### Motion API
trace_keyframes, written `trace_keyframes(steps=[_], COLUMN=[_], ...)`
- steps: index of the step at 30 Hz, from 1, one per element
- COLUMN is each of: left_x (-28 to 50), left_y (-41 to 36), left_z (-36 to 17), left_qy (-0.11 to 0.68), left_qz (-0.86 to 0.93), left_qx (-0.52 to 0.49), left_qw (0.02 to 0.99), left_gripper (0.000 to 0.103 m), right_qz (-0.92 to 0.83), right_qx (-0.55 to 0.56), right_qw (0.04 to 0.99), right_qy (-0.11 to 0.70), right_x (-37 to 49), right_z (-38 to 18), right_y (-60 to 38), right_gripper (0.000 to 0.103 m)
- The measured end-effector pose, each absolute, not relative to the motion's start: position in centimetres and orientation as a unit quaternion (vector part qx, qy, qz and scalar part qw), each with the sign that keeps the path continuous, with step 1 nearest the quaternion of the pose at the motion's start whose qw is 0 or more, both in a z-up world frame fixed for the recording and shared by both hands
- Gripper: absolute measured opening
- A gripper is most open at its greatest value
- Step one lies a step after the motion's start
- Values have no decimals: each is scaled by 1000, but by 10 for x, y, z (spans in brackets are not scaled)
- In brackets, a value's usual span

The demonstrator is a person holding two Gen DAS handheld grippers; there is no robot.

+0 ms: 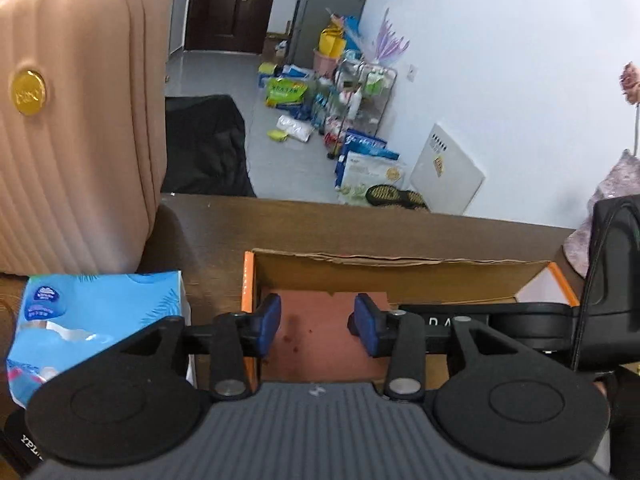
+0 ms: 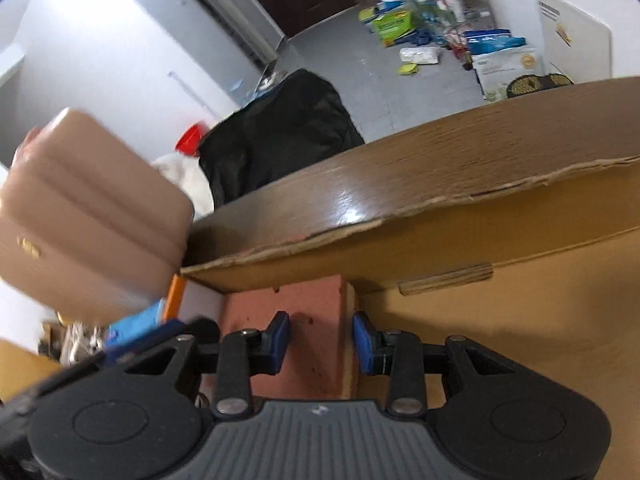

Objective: Organize soft objects
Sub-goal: 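Lower the pink sponge block into the cardboard box and open both grippers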

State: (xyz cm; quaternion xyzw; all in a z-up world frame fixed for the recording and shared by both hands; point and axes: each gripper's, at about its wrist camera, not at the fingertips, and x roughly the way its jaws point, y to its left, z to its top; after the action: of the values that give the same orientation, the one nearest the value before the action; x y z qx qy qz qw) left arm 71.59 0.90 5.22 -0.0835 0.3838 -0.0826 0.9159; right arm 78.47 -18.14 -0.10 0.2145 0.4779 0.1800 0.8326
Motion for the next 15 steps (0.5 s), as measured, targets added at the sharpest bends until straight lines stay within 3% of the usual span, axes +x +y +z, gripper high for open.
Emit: trace_keyframes(steps=[5, 7, 12, 15], left_x=[691, 670, 594, 536], left_y=[15, 18, 25, 27], left_z=[71, 87, 136, 157], left_qy=[390, 386, 355, 329], left_qz=[-76, -81, -75, -66], left_qx=[-80, -70, -35, -27], left_qw=[914, 916, 931, 942], left_gripper=[50, 52, 74, 87], right_qz=[156, 144, 107, 87], right_qx=[186, 162, 93, 68], right_qw=[860, 876, 917, 939], right_qy=[449, 430, 373, 327], right_x=[755, 728, 643, 579], right_z=[48, 81, 155, 189], right_y=[-211, -226, -270, -297], right_gripper=[39, 50, 63, 83])
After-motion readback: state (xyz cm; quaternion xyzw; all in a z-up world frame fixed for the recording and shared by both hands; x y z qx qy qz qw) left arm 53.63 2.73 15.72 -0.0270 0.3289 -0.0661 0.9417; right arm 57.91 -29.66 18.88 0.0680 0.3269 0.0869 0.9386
